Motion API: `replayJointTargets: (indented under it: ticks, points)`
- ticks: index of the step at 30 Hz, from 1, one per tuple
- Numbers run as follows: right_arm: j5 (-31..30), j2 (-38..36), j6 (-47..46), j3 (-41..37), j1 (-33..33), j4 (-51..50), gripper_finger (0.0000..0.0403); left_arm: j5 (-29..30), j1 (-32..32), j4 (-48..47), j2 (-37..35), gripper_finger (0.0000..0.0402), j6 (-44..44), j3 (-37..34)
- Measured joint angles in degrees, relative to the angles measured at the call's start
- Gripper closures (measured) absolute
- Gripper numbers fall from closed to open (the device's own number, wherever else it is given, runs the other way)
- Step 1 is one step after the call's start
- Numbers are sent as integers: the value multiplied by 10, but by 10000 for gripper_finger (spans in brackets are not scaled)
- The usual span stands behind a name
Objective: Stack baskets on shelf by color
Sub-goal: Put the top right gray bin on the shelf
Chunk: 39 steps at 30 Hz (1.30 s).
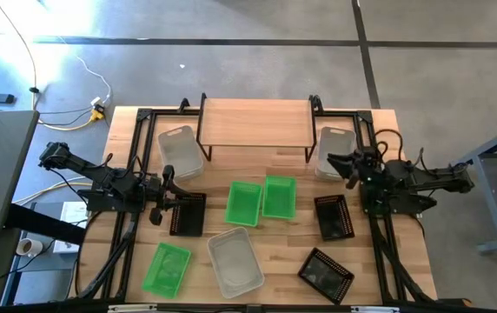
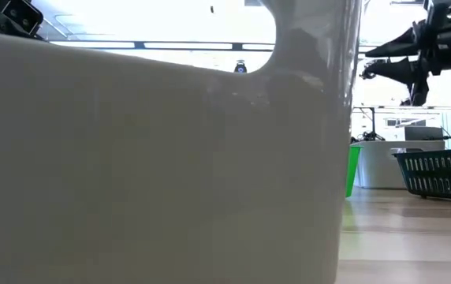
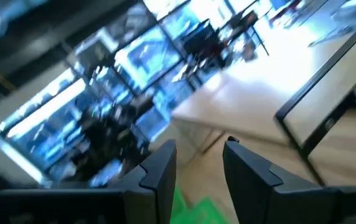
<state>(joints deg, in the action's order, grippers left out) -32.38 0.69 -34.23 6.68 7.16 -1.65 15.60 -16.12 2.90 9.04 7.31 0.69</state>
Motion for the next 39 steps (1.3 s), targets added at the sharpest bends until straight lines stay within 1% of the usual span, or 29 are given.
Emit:
replayJointTargets:
  ticks: [3,5,8,10,15,19,24,29,33,39]
  points:
    - [-31,1,-13,5,0,4,284,0,0,0,0,296,0,0]
    - [-41,9,-17,19,0,4,284,0,0,0,0,296,0,0]
    - [-48,32,5,53,0,-2,284,0,0,0,0,296,0,0]
    - [-53,53,27,86,0,-31,284,0,0,0,0,296,0,0]
    - [-68,121,27,188,0,-179,284,0,0,0,0,296,6,0]
    - [-66,189,-24,275,0,-330,284,0,0,0,0,296,30,0]
    - [-62,285,-113,369,-3,-496,284,0,0,0,0,296,30,0]
    - [2,380,-120,445,-27,-611,284,0,0,0,0,296,30,0]
    - [56,446,-109,483,-54,-690,284,0,0,3,0,296,32,0]
    - [166,520,-48,491,-91,-710,284,0,0,20,0,296,32,0]
